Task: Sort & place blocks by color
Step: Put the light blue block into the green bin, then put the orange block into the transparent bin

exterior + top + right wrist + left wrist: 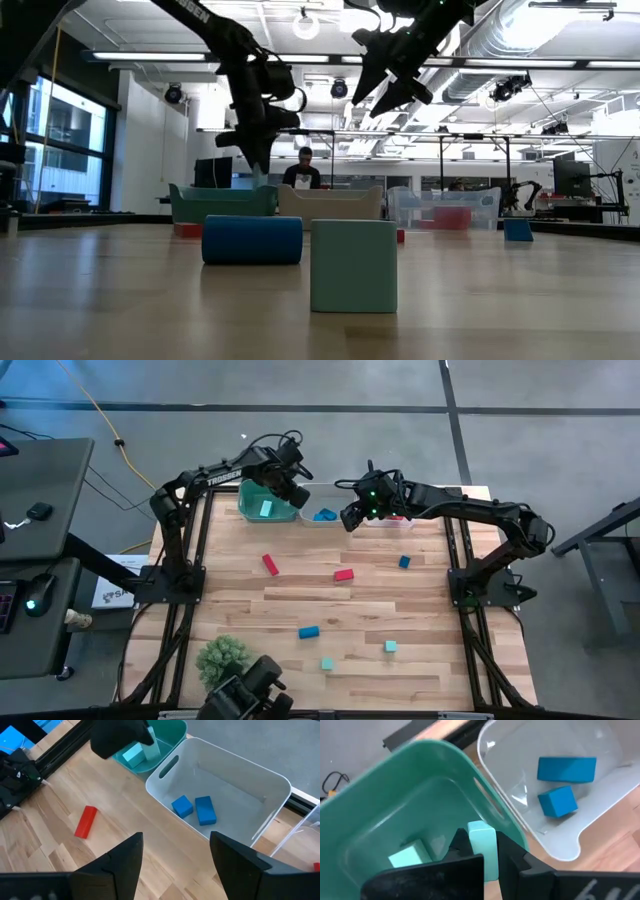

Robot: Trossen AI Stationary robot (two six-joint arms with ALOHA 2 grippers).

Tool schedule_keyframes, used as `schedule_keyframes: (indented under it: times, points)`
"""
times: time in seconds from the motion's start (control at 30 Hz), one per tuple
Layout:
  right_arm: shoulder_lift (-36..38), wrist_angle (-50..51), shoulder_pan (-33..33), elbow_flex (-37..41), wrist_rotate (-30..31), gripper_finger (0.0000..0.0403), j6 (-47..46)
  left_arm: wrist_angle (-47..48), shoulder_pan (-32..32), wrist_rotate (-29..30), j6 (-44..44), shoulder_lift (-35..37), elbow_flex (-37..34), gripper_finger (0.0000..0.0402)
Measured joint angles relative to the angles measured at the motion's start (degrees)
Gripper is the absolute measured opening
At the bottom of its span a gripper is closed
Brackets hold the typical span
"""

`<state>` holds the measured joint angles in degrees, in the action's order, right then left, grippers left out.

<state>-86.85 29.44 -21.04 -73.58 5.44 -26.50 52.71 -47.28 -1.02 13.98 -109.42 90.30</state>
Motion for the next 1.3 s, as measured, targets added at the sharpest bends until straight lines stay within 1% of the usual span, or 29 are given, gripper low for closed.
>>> schedule_keyframes:
  times: [0.3, 0.47, 0.63, 1.1, 1.17, 1.3]
  points:
    - [0.0, 0.5, 0.1, 0.0, -0.1, 0.0220, 0.0, 0.4, 0.9, 0.0, 0.9, -4.4, 0.0, 0.0000]
    - [0.0, 1.2, 0.1, 0.0, -0.6, 0.0220, 0.0, 0.2, 1.4, 0.6, 0.9, -5.4, 0.0, 0.0000]
    - [0.0, 1.2, 0.1, 0.0, -1.7, 0.0220, -0.4, -0.5, 1.3, 2.9, 0.9, -5.4, 0.0, 0.0001]
    - [0.0, 1.3, 0.1, 0.0, -2.8, 0.0220, -1.0, -0.4, 1.2, 3.0, -0.7, -5.4, 0.0, 0.0038]
    - [0.0, 1.3, 0.1, 0.0, -3.9, 0.0220, -1.7, -0.4, 1.2, 3.0, -0.7, -5.4, 0.0, 0.0043]
    - [0.0, 1.3, 0.2, 0.0, -7.9, 0.0220, -2.0, -0.3, 1.0, 3.4, -0.7, -5.2, 0.0, 0.0051]
